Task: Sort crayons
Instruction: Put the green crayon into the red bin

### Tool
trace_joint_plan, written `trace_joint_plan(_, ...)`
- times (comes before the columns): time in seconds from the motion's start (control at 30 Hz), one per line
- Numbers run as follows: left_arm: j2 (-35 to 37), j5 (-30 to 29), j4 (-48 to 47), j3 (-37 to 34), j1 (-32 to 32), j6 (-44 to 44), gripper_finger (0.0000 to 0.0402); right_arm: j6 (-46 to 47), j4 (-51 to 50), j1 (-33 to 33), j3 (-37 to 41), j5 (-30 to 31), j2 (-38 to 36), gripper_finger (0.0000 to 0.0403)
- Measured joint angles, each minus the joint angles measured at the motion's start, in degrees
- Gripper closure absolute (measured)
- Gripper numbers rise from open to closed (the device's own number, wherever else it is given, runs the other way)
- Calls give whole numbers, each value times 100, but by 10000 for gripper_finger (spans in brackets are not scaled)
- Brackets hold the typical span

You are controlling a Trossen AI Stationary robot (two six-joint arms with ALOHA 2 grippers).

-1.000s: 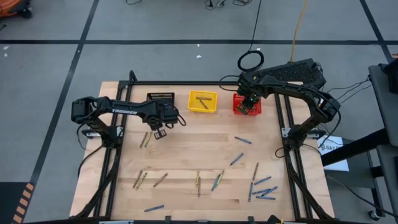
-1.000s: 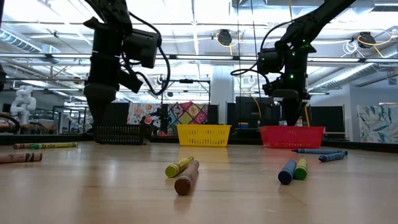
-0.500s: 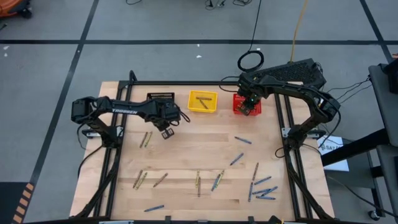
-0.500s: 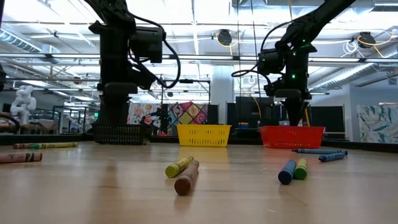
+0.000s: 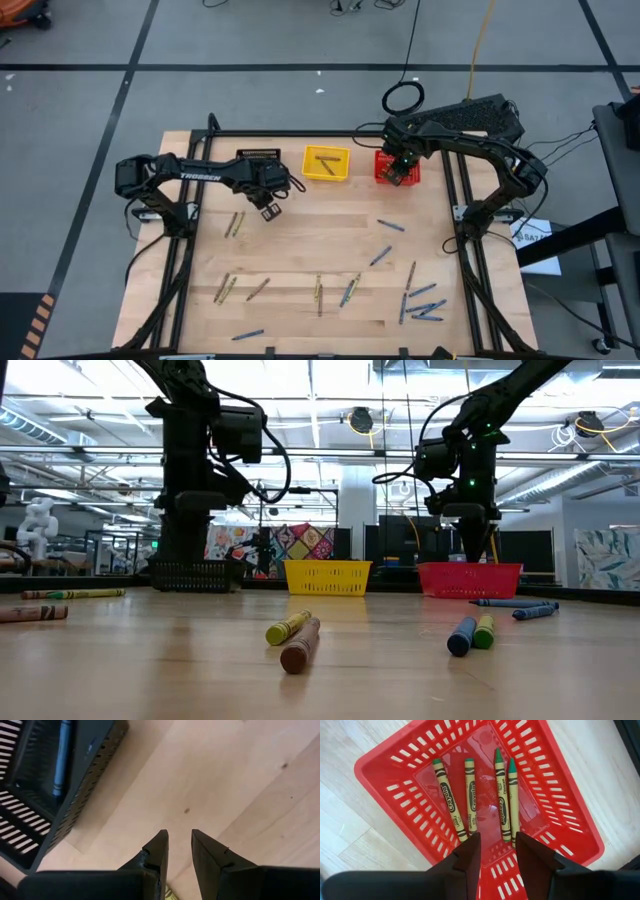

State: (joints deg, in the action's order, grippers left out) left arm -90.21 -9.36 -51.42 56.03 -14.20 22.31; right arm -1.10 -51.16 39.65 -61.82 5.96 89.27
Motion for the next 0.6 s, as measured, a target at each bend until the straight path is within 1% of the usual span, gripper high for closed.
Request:
trace_joint_plan(0.17,0,32,-9,0,0,75,324,2,-1,-1,0,0,0,293)
trace_joint_plan(0.23,0,72,-145,4,0,413,324,2,-1,-1,0,0,0,293)
trace_joint_plan(0.33,2,482,-933,-9,11,1096,324,2,-1,-1,-1,0,0,293)
trace_joint_plan(0.4,7,539,-1306,-147,129,1592,324,2,0,-1,-2,-2,0,293)
trace_joint_plan(0.47,7,573,-1496,-358,280,1997,324,2,-1,-1,-2,-2,0,293)
trace_joint_plan(0.53,7,585,-1677,-526,413,2214,324,2,0,-1,-2,-2,0,293)
trace_joint_plan(0.6,7,590,-1602,-680,525,2371,324,2,-2,-1,-2,-2,0,293)
